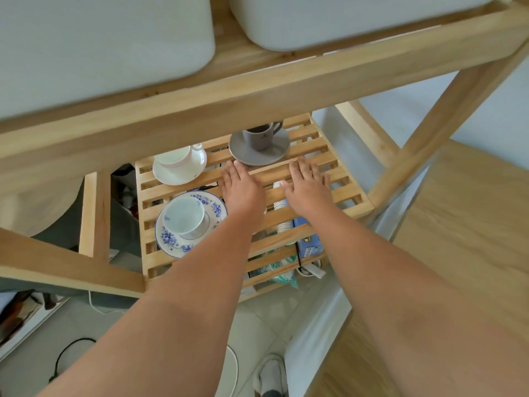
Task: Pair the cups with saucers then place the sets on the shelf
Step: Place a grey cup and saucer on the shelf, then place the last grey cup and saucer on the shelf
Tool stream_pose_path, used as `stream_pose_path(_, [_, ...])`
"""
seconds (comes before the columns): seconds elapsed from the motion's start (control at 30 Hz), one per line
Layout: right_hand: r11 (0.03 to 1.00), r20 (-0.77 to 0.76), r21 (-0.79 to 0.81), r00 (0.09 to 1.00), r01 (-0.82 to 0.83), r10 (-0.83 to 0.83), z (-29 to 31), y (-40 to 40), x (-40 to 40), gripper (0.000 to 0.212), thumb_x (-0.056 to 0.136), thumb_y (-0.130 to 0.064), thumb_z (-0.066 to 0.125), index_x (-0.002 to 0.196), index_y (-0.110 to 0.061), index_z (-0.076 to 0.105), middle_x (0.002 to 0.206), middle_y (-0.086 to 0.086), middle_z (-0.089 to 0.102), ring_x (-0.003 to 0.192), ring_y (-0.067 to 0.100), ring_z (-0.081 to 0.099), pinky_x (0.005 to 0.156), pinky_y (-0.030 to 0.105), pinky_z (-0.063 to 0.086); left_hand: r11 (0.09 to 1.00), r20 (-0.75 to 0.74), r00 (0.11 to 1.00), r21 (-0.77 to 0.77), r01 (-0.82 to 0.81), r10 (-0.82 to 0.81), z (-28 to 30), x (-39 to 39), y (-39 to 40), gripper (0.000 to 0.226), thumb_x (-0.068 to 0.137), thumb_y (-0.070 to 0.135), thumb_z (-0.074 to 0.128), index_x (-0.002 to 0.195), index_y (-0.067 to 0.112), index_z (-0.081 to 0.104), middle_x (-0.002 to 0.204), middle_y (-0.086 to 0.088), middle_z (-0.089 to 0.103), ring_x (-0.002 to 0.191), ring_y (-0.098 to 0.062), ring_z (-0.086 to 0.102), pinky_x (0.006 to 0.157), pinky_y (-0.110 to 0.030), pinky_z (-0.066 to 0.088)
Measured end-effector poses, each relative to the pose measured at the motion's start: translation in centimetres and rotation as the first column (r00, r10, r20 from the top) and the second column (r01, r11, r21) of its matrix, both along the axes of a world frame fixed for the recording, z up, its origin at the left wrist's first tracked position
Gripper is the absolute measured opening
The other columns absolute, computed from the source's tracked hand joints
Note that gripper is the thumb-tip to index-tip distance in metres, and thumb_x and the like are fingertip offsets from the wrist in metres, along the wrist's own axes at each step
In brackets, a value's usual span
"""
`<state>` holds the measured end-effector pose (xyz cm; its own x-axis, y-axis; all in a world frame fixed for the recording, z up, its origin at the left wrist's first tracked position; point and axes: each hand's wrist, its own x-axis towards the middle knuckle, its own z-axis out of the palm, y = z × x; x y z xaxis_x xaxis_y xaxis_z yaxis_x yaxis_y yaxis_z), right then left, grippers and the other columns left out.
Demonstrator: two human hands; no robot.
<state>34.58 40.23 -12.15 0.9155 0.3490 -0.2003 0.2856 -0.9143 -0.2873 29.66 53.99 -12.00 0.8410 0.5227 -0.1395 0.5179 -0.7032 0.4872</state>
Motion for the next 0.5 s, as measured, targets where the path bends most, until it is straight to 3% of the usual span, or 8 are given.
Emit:
stream_pose_path(0.13, [0.999,-0.037,-0.032,0.998,-0.044,0.043,0.2,-2.2,-2.6,0.062,0.100,-0.052,0.016,0.154,-0.028,-0.004,0.163,-0.004,-0.015,0.149,0.023,-0.014,0.117,0.050,-0.009,0.983,-0.058,0.988,0.109,0.147,-0.141,-0.3,-3.3,-2.2,0.061,0.104,0.037,0.020,0.158,0.012,0.006,0.166,-0.007,-0.006,0.152,-0.029,-0.008,0.122,-0.047,-0.005])
stream_pose_path(0.23, [0.997,-0.132,-0.046,0.990,-0.062,0.056,1.4,-3.6,-4.1,0.060,0.101,-0.049,0.018,0.155,-0.027,0.001,0.163,-0.003,-0.013,0.149,0.025,-0.012,0.119,0.053,-0.004,0.962,-0.114,0.965,0.115,0.247,-0.234,0.3,-5.1,-3.8,0.059,0.105,0.036,0.020,0.158,0.014,0.006,0.166,-0.006,-0.006,0.152,-0.029,-0.009,0.122,-0.050,-0.003])
stream_pose_path(0.37, [0.998,-0.109,0.064,0.994,-0.021,0.028,4.1,-6.6,-7.0,0.054,0.100,-0.046,0.025,0.149,-0.025,0.031,0.163,0.004,0.012,0.150,0.026,0.006,0.119,0.051,0.007,0.924,-0.065,0.922,-0.056,0.379,-0.382,1.7,-6.9,-6.1,0.049,0.105,0.035,0.030,0.152,0.022,0.034,0.165,-0.003,0.014,0.152,-0.031,0.007,0.120,-0.051,0.011])
stream_pose_path(0.43, [0.981,-0.034,0.192,0.999,0.032,-0.026,5.2,-9.4,-9.1,0.046,0.100,-0.039,0.036,0.143,-0.024,0.044,0.158,0.002,0.028,0.147,0.023,0.019,0.119,0.043,0.015,0.884,0.049,0.908,-0.212,0.417,-0.416,3.1,-8.1,-8.0,0.043,0.103,0.030,0.038,0.144,0.024,0.048,0.161,-0.002,0.028,0.149,-0.026,0.023,0.115,-0.038,0.024])
stream_pose_path(0.5, [0.946,-0.002,0.310,0.995,0.099,-0.104,5.9,-12.9,-11.4,0.040,0.098,-0.031,0.044,0.137,-0.023,0.052,0.149,-0.001,0.041,0.139,0.020,0.032,0.114,0.035,0.024,0.864,0.141,0.903,-0.264,0.430,-0.406,4.7,-9.5,-10.5,0.039,0.102,0.024,0.046,0.140,0.020,0.053,0.154,-0.002,0.035,0.138,-0.021,0.040,0.102,-0.025,0.030])
